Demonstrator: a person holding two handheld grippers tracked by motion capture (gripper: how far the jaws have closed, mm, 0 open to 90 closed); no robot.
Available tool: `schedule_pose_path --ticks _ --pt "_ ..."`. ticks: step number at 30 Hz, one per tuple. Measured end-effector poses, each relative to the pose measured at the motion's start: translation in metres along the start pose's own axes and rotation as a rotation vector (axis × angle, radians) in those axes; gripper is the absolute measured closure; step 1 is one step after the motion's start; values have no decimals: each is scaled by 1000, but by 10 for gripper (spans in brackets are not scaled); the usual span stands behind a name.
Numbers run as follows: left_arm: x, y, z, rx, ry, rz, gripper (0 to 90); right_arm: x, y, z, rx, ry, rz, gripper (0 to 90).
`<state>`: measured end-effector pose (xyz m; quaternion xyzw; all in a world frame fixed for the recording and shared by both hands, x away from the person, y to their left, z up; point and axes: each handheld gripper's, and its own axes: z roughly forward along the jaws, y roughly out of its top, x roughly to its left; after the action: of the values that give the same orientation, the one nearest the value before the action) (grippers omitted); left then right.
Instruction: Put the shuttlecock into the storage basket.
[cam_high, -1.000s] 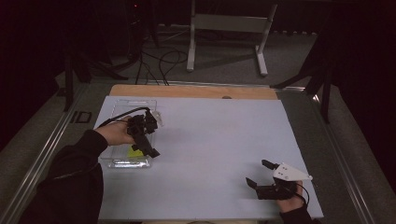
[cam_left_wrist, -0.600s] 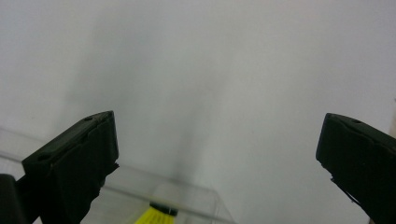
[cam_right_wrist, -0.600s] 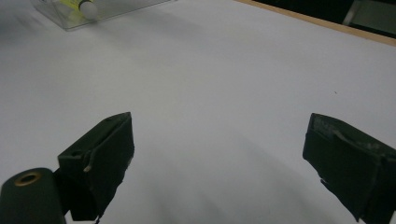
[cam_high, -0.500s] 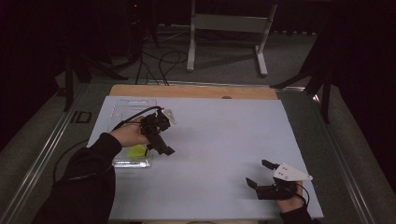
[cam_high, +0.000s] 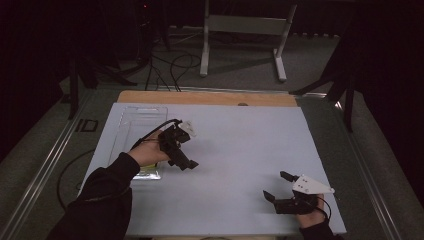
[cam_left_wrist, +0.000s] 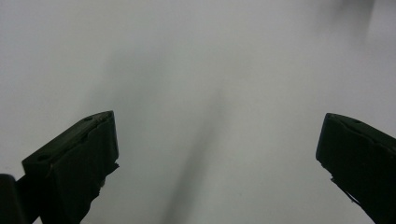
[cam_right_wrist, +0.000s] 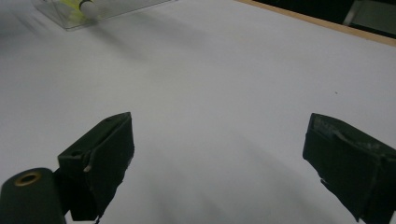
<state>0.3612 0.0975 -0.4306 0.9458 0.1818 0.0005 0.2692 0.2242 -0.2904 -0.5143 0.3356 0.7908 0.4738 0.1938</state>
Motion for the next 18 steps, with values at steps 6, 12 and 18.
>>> schedule_pose_path --ticks 6,12,18 --pt "-7 -2 4 -66 16 -19 1 0 0 -1 -2 1 0 91" --pt "-13 -7 10 -115 10 -40 1 0 0 -1 -3 1 -2 91" --pt "-23 -15 15 -178 16 -48 1 0 0 0 2 9 0 90"
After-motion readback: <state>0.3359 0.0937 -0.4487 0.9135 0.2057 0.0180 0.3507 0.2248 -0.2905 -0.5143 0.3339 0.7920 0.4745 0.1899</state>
